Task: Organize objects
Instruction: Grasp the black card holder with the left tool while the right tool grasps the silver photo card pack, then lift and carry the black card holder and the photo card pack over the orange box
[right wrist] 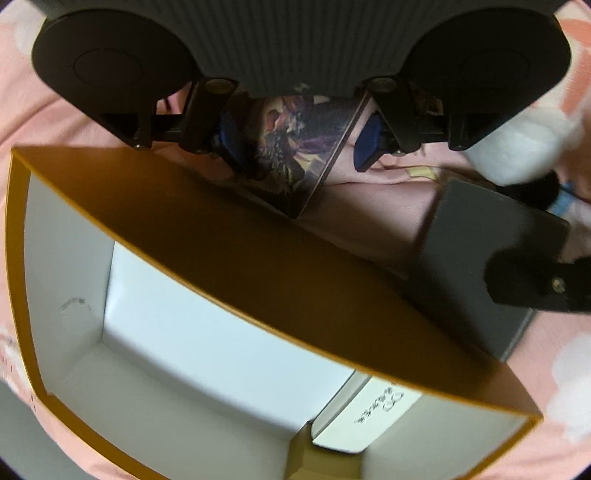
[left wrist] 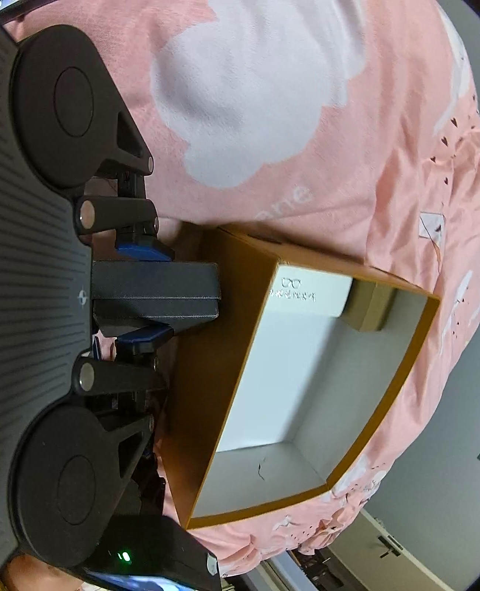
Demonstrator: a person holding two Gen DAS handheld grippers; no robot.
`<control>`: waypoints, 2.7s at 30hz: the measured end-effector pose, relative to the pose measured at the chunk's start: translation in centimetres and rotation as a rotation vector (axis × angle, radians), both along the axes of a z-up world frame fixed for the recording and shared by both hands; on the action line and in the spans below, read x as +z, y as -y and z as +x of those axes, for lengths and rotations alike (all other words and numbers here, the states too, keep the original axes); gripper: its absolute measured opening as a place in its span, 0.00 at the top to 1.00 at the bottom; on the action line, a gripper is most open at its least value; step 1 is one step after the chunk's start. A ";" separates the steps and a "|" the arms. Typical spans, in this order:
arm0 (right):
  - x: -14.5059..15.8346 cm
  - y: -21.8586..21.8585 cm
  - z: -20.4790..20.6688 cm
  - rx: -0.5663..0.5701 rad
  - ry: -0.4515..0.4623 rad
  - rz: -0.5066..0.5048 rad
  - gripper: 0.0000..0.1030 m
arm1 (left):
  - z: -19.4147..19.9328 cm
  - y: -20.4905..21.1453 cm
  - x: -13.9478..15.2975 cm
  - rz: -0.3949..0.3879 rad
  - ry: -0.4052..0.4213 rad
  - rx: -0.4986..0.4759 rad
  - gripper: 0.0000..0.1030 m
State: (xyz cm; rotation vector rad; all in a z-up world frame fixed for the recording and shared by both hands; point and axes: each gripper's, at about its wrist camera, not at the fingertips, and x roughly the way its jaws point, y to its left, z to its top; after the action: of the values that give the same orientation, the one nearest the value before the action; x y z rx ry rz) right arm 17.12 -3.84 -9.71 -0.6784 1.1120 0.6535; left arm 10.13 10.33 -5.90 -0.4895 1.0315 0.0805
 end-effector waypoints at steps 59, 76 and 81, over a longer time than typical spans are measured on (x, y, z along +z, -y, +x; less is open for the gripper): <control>7.6 7.8 1.8 -0.164 -0.193 0.436 0.76 | -1.7 3.4 4.3 0.076 0.153 -0.095 0.59; 17.5 9.7 2.0 -0.126 -0.064 0.720 0.76 | 1.6 3.6 11.2 0.037 0.407 -0.100 0.59; 17.2 9.3 4.7 -0.189 -0.028 0.750 0.76 | 5.2 3.4 10.1 0.035 0.396 -0.077 0.59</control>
State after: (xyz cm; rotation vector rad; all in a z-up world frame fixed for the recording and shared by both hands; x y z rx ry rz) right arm 21.86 -13.11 7.46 0.0777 0.8507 0.8455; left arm 15.29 6.97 4.19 -0.4132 0.6589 -0.0652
